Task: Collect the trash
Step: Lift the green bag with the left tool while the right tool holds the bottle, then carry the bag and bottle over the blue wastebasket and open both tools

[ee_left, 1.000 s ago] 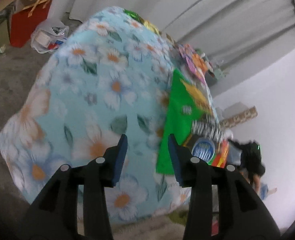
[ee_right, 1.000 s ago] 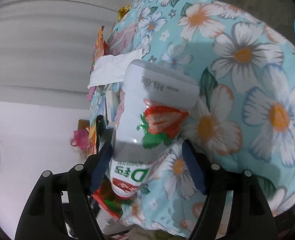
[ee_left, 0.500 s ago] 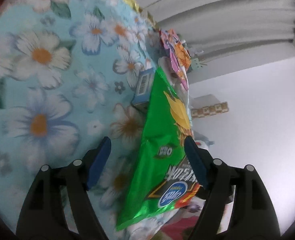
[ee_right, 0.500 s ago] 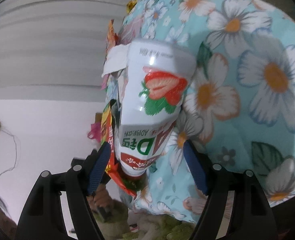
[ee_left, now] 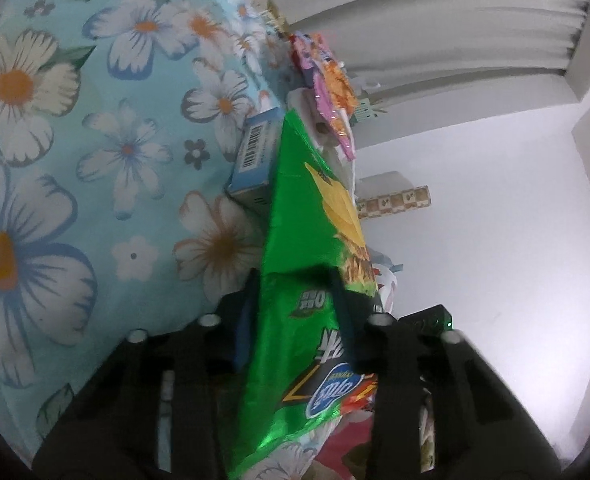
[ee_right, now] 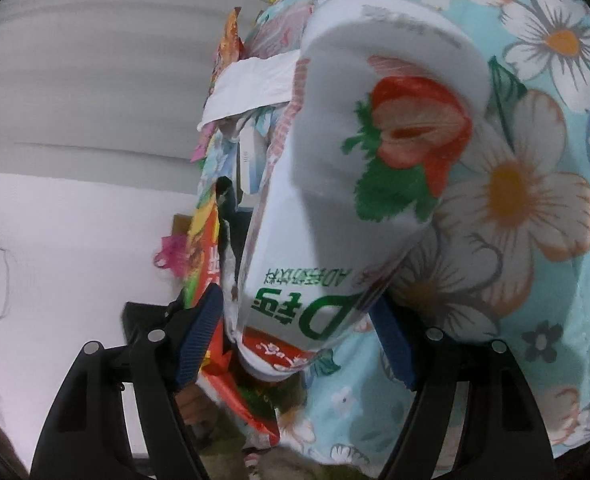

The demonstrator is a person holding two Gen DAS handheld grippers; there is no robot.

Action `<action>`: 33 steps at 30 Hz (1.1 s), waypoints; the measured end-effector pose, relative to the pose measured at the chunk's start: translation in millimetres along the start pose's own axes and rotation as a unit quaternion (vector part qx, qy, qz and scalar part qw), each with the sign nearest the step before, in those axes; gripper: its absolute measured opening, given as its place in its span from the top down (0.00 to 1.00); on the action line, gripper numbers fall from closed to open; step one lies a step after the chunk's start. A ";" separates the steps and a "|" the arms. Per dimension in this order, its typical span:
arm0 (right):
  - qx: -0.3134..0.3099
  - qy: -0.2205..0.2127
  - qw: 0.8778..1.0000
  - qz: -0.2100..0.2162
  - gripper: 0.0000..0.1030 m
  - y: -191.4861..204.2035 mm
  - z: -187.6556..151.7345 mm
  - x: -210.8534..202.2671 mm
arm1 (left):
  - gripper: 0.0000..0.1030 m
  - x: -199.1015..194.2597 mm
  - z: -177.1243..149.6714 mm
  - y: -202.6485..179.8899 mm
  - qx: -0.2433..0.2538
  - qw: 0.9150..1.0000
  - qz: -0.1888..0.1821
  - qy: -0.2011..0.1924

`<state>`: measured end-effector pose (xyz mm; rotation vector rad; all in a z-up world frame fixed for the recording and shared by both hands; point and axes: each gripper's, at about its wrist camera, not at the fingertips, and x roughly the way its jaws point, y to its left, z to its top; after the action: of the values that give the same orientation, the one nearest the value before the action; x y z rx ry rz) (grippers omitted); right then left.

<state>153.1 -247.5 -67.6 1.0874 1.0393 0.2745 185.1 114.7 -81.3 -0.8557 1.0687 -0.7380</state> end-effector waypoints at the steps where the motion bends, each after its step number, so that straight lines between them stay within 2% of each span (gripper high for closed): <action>1: 0.001 -0.003 1.000 -0.002 0.29 1.0 0.8 0.7 | 0.78 -1.2 -0.1 -1.8 0.006 1.000 0.000 -0.002; 7: 0.035 -0.011 0.999 0.020 0.39 -9.3 5.3 -3.9 | 0.90 -15.5 -4.3 -16.3 0.037 0.999 -0.008 -0.023; 13: 0.044 -0.020 0.998 0.033 0.41 -18.5 2.4 -7.9 | 0.99 -40.1 -7.5 -27.2 0.049 0.997 -0.029 -0.045; 20: 0.017 -0.054 0.998 0.010 0.41 -17.7 -4.0 -33.3 | 1.00 -59.1 -11.1 -58.8 0.087 0.993 -0.044 -0.064; 25: 0.009 -0.093 0.996 0.001 0.41 -22.9 -9.9 -64.4 | 1.00 -66.6 -15.9 -85.0 0.115 0.989 -0.050 -0.073; 33: 0.019 -0.159 0.987 0.009 0.41 -41.2 -29.2 -123.3 | 1.00 -59.5 -30.9 -135.4 0.177 0.980 -0.068 -0.067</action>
<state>53.2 -329.3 -35.1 1.1330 0.7532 0.0907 123.5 92.9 55.0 -0.6654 0.7350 -0.9401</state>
